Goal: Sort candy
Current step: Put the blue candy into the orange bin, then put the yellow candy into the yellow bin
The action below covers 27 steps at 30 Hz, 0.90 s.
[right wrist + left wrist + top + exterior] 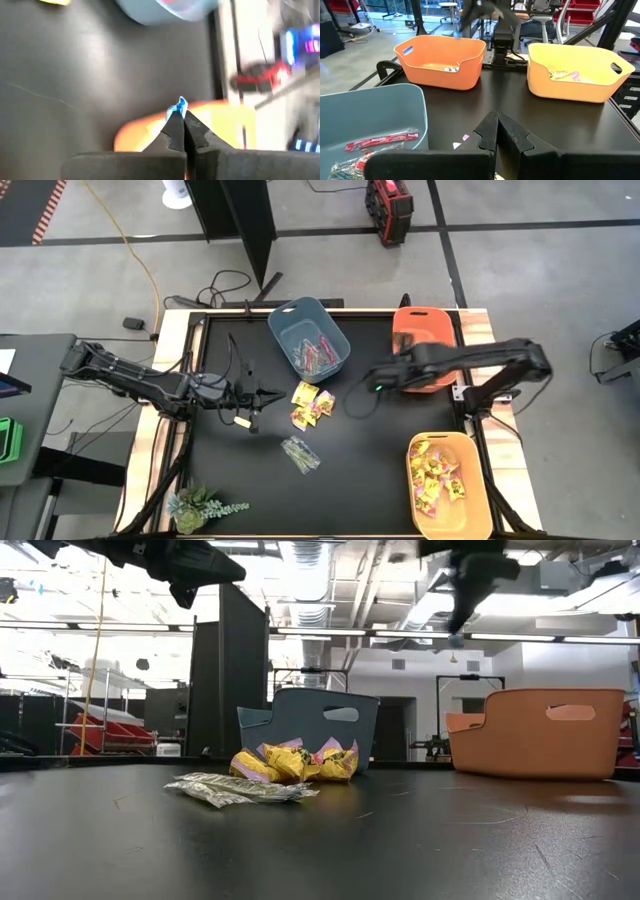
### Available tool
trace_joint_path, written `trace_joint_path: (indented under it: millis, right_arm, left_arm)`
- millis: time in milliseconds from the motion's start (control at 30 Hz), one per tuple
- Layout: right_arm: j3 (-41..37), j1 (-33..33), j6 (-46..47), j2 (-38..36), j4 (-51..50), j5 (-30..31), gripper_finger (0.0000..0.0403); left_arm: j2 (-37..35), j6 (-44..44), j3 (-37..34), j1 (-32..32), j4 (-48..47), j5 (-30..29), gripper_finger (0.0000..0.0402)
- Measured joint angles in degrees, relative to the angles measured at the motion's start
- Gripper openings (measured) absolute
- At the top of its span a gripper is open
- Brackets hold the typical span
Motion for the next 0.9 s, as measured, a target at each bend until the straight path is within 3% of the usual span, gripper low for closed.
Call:
trace_joint_path:
  millis: [200, 467, 600, 900]
  right_arm:
    - [-1.63, -6.47, 12.32, -5.30, -9.95, 1.04, 0.0000]
    - [-7.60, -14.33, 15.91, -6.29, -7.44, 0.83, 0.0013]
    - [-9.52, -15.48, 15.03, -6.23, -5.47, 0.87, 0.0067]
    - [-9.60, -13.94, 12.53, -6.25, -1.88, 1.16, 0.0250]
  left_arm:
    - [0.00, -0.07, 0.00, 0.00, -0.24, -0.14, 0.0002]
    - [0.02, -2.32, 0.00, 0.00, -2.58, -0.40, 0.0002]
    - [0.02, -2.75, 0.00, 0.00, -3.72, -0.40, 0.0002]
    - [0.02, -2.76, 0.00, 0.02, -6.66, -0.38, 0.0002]
